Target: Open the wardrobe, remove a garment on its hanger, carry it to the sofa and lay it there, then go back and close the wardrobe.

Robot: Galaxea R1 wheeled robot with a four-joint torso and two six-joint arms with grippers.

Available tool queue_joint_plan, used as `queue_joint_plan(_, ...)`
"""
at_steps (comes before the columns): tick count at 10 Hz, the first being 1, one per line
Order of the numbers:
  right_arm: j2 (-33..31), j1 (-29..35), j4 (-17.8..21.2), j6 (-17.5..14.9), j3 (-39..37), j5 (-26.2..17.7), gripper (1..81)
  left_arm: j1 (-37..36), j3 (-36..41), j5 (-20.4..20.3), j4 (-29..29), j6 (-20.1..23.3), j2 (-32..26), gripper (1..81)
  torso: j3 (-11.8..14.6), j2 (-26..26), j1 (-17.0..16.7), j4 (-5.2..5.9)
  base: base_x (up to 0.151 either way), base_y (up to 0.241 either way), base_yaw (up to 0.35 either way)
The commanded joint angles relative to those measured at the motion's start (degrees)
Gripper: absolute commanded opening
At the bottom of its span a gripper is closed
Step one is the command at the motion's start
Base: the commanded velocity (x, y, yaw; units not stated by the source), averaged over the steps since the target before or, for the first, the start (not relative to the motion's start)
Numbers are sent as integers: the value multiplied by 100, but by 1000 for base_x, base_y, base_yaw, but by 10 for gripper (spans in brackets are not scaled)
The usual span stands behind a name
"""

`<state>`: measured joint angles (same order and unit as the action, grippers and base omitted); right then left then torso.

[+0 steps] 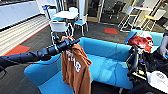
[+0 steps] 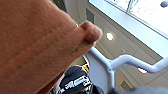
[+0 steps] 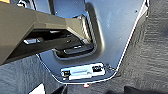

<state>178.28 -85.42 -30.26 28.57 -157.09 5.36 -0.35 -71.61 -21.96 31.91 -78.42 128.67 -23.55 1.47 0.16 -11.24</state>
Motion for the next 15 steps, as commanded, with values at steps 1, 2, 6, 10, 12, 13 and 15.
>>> queue_joint_plan(1, 18, -15, 11, -10, 39, -334, 811, -997, -345, -380, 148, -244, -367, 10, 0, 0, 0, 0, 0, 0, 0)
queue_joint_plan(2, 18, -6, 11, -18, 39, -343, 811, -979, -388, -388, 148, -244, -602, 10, 0, 0, 0, 0, 0, 0, 0)
queue_joint_plan(6, 18, 12, 20, -19, 39, -352, 811, -1200, -416, -318, 131, -340, -579, 10, -2, 0, 2, 0, 0, 0, 0)
queue_joint_plan(10, 26, 29, 20, -19, 39, -378, 811, -1410, -477, -292, 43, -340, 657, 10, -2, 0, 2, 0, 0, 0, 0)
queue_joint_plan(12, 26, 29, 20, -19, 39, -387, 811, -1725, -556, -72, -36, -340, 1205, 10, -5, 0, 2, 0, 0, 0, 0)
queue_joint_plan(13, 26, 37, 20, -19, 39, -387, 811, -1884, -678, -72, -158, -340, 1380, 10, -5, 0, 2, 0, 0, 0, 0)
queue_joint_plan(15, 26, 29, 20, -19, 39, -387, 811, -2245, -890, -72, -388, -340, 1539, 10, -5, 0, 2, 0, 0, 0, 0)
